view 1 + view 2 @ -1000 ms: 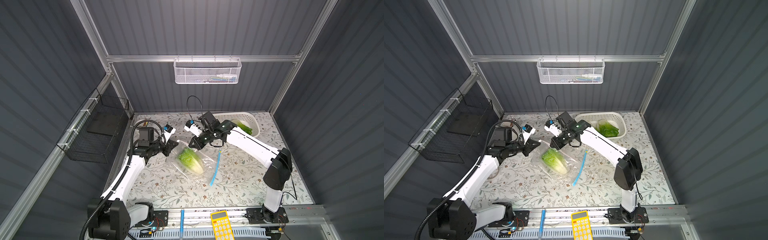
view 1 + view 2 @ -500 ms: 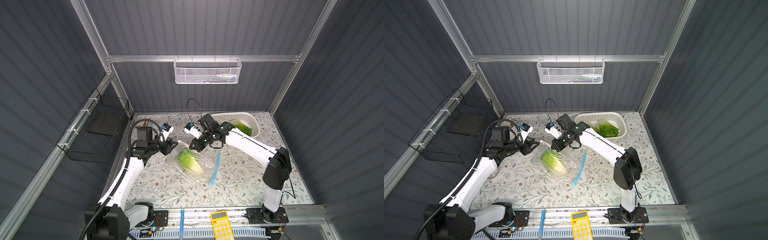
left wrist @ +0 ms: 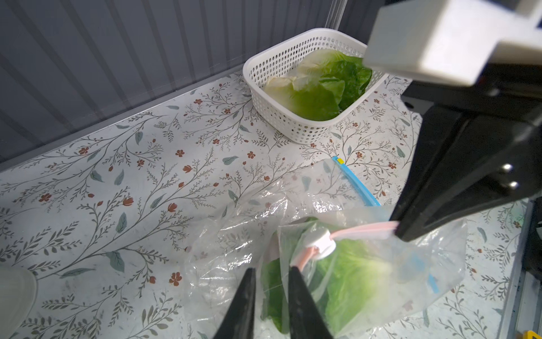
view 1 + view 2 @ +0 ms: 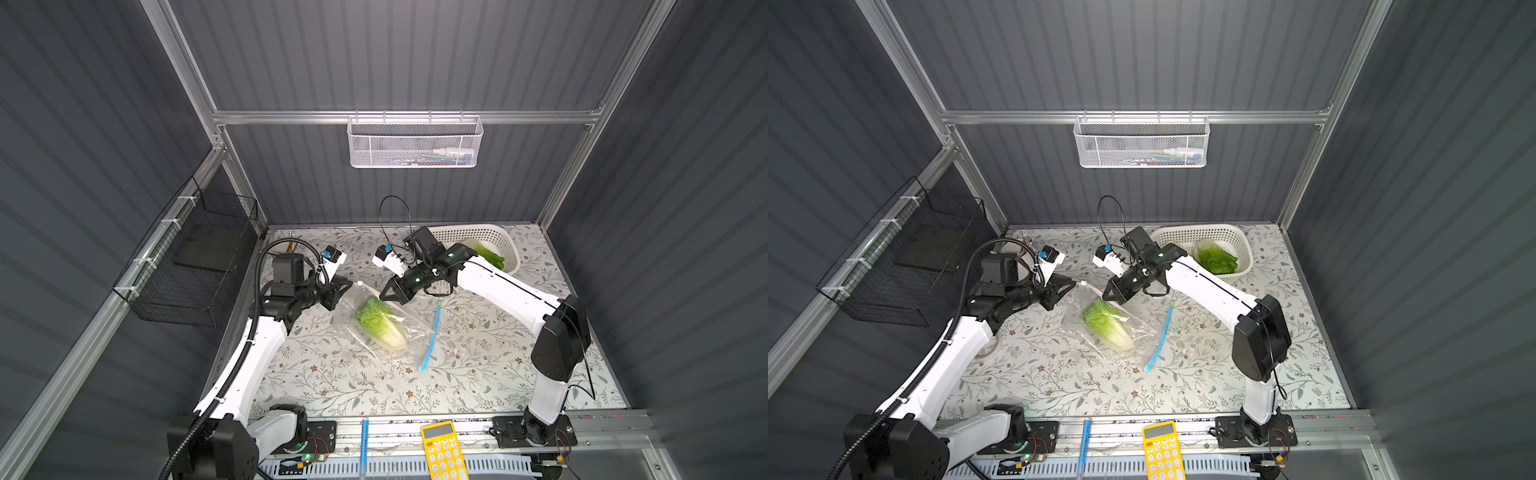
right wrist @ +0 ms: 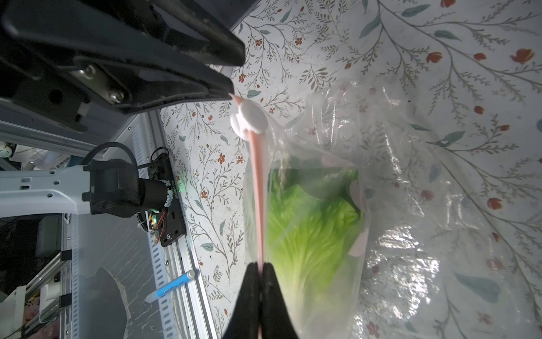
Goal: Open the zip-top bag and take out the chinese cabbages
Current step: Unzip the zipper on the zipper food storage bag.
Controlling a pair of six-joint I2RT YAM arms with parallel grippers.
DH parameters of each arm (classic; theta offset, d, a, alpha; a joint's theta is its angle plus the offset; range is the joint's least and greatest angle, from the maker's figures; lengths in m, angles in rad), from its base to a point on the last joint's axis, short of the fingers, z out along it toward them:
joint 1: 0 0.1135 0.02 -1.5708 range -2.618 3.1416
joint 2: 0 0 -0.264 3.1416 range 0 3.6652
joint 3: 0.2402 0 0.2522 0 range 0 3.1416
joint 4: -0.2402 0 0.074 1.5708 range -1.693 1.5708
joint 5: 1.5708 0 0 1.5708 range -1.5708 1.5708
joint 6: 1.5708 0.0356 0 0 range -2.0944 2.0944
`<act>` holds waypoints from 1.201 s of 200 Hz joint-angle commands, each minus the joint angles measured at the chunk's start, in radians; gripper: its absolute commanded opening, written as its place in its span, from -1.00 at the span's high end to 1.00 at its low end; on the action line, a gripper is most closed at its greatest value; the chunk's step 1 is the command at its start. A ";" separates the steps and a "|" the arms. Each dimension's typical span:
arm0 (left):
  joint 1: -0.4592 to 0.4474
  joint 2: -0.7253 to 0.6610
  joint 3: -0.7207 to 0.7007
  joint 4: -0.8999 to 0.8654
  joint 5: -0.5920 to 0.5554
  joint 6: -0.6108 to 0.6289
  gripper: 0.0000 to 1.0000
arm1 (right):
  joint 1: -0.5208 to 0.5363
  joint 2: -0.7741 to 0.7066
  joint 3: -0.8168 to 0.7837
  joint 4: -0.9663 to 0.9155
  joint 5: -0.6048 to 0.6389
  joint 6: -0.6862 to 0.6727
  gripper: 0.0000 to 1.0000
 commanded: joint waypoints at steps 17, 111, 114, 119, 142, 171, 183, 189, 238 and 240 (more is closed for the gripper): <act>-0.004 -0.016 0.015 0.014 0.064 -0.020 0.40 | -0.006 -0.036 -0.016 -0.002 -0.072 -0.030 1.00; 0.005 0.018 0.040 -0.012 0.221 -0.003 -0.06 | -0.038 -0.056 -0.047 -0.001 -0.153 -0.063 1.00; 0.005 0.022 0.041 -0.013 0.228 -0.002 -0.06 | -0.039 -0.057 -0.048 -0.002 -0.155 -0.065 1.00; 0.005 0.030 0.043 -0.014 0.236 -0.002 -0.06 | -0.040 -0.057 -0.049 -0.003 -0.159 -0.066 1.00; 0.007 0.058 0.052 -0.015 0.259 -0.006 0.01 | -0.047 -0.062 -0.059 -0.007 -0.175 -0.077 1.00; 0.025 0.078 0.039 0.034 0.309 -0.040 0.06 | -0.051 -0.067 -0.075 -0.005 -0.194 -0.089 1.00; 0.040 0.090 0.039 0.048 0.350 -0.056 0.09 | -0.056 -0.067 -0.081 -0.005 -0.201 -0.095 1.00; 0.045 0.094 0.039 0.053 0.366 -0.062 0.10 | -0.059 -0.067 -0.083 -0.006 -0.202 -0.097 1.00; 0.052 0.141 0.052 0.039 0.450 -0.067 0.21 | -0.081 -0.079 -0.104 0.011 -0.218 -0.093 1.00; 0.051 0.143 0.052 0.038 0.450 -0.066 0.20 | -0.081 -0.080 -0.106 0.011 -0.218 -0.092 1.00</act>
